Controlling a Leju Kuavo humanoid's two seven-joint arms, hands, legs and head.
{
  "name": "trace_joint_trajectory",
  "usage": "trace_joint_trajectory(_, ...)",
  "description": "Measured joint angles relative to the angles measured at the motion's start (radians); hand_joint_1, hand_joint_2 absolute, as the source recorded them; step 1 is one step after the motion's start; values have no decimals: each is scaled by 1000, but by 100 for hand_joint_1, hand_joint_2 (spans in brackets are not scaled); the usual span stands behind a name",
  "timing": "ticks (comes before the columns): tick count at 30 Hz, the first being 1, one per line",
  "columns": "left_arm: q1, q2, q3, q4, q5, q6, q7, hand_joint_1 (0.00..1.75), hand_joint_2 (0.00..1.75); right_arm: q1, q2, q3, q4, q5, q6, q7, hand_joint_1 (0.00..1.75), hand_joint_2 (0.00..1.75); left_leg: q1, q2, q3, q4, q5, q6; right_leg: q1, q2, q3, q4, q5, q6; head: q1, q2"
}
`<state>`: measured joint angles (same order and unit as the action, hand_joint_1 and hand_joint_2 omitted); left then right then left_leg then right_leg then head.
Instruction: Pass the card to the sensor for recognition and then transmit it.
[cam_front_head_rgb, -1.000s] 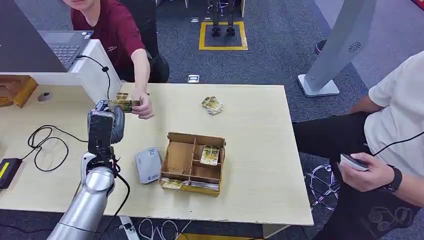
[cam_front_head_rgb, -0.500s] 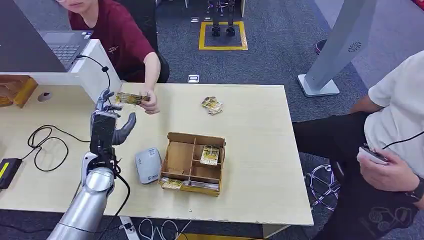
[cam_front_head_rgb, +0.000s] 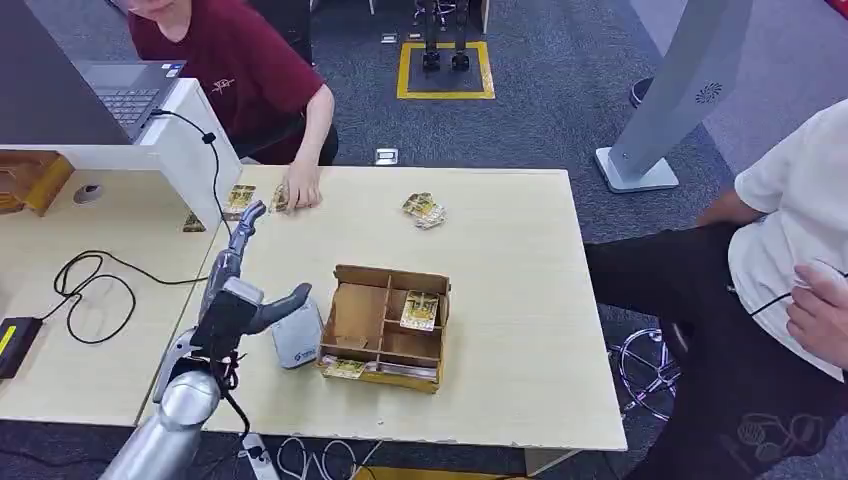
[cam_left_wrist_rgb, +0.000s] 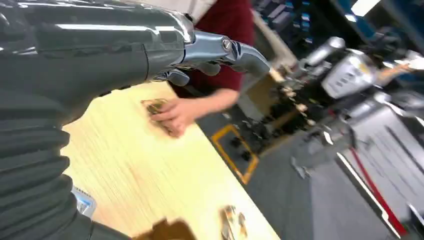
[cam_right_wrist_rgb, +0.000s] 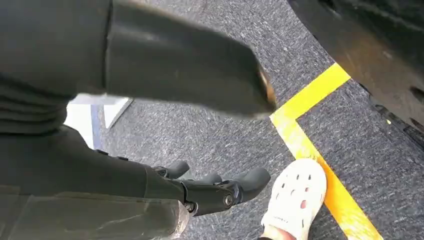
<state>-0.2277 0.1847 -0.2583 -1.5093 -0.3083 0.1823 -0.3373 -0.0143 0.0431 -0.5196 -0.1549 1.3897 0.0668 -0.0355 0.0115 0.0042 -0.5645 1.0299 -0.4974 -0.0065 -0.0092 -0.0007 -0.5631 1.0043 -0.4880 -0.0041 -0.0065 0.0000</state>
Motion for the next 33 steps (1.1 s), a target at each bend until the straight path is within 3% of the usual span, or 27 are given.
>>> trace_joint_trajectory(3,68,34,-49,-86,-88,-3,-72,0,175,1,-1,0,0,-3,0,0,0,0,0,0,-1,0,0,0,0,0,0,0,0,0,0,0)
trace_joint_trajectory(10,126,75,-90,-168,-104,-4,-85,0,175,0,-2,0,0,-5,1,0,0,0,0,0,-1,0,0,0,0,-1,0,0,0,0,0,0)
trace_joint_trajectory(13,143,89,-110,-185,-147,-7,-128,0,175,0,-2,0,0,-7,3,0,0,0,0,0,0,0,0,0,0,0,0,0,0,0,0,0)
trace_joint_trajectory(15,168,95,-127,-200,-208,38,-168,0,175,1,-2,0,0,-8,3,-1,0,0,0,0,0,0,0,0,0,0,0,0,0,0,0,0)
trace_joint_trajectory(18,199,103,-162,-214,-320,158,-188,0,175,0,-3,0,0,-4,3,-1,0,0,0,-1,-1,0,0,0,0,-1,0,0,0,0,0,0)
trace_joint_trajectory(20,209,114,-187,-214,-373,198,-184,0,175,-1,-3,0,-2,1,2,-1,0,0,0,-1,-1,0,0,0,0,-1,0,0,0,0,0,0)
trace_joint_trajectory(25,211,155,-257,-178,-665,395,-94,0,175,-3,-3,1,-8,5,1,-1,0,0,0,0,-1,0,0,0,0,-1,0,0,0,0,0,0)
trace_joint_trajectory(28,214,173,-289,-129,-749,481,-46,0,175,-4,-3,6,-10,6,3,4,0,0,0,-1,-1,0,0,0,0,-1,0,0,0,0,0,0)
trace_joint_trajectory(33,224,183,-320,-78,-825,488,-7,0,175,-5,-3,15,-10,6,3,5,0,0,0,-1,-1,0,0,0,0,-1,0,0,0,0,0,0)
